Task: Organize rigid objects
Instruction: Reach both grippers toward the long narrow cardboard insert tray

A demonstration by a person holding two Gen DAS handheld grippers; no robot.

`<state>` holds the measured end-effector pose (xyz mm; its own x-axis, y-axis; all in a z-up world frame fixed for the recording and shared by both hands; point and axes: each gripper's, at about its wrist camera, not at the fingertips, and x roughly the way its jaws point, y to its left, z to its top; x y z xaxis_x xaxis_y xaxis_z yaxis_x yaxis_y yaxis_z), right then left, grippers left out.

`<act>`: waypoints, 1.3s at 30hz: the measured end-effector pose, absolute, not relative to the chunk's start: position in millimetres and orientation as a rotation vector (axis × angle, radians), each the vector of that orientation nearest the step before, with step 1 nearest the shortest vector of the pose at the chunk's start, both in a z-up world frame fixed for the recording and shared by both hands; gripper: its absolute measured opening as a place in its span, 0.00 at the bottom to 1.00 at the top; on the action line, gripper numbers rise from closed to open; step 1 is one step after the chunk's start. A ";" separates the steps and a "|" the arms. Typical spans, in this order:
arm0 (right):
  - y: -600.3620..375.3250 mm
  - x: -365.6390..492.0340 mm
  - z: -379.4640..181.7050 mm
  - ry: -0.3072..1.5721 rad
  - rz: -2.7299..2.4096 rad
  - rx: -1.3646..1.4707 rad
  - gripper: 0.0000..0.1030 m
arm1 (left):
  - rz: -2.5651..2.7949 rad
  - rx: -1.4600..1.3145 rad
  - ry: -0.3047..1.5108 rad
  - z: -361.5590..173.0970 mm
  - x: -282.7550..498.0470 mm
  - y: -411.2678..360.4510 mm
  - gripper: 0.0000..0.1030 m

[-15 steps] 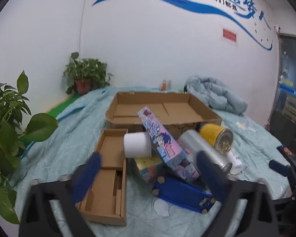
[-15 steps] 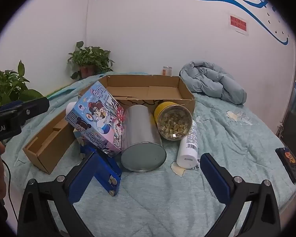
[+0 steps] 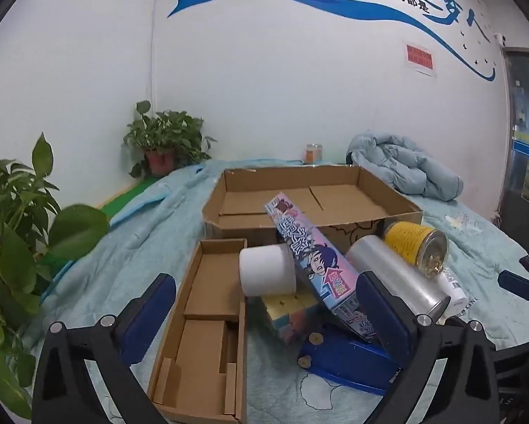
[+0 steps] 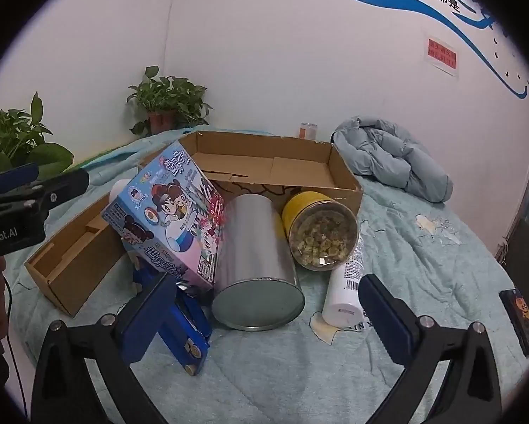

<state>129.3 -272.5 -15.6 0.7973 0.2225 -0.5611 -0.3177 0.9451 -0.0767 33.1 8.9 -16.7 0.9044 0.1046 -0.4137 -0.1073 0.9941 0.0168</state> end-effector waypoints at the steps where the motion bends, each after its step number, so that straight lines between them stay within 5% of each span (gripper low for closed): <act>1: -273.8 128.8 -11.9 0.581 0.295 -0.159 1.00 | 0.106 -0.015 0.436 -17.9 36.0 10.6 1.00; 28: -262.9 114.1 -5.8 0.616 0.374 -0.127 1.00 | 0.078 -0.057 0.510 -7.7 26.5 35.4 1.00; 39: -193.8 99.1 -14.3 0.729 0.657 -0.071 1.00 | 0.098 -0.126 0.718 -43.1 35.7 101.0 0.99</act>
<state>99.1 -193.8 -14.3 0.5565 0.5320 -0.6382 -0.5795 0.7990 0.1606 35.7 101.0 -43.1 0.7490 0.0459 -0.6609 -0.1327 0.9878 -0.0818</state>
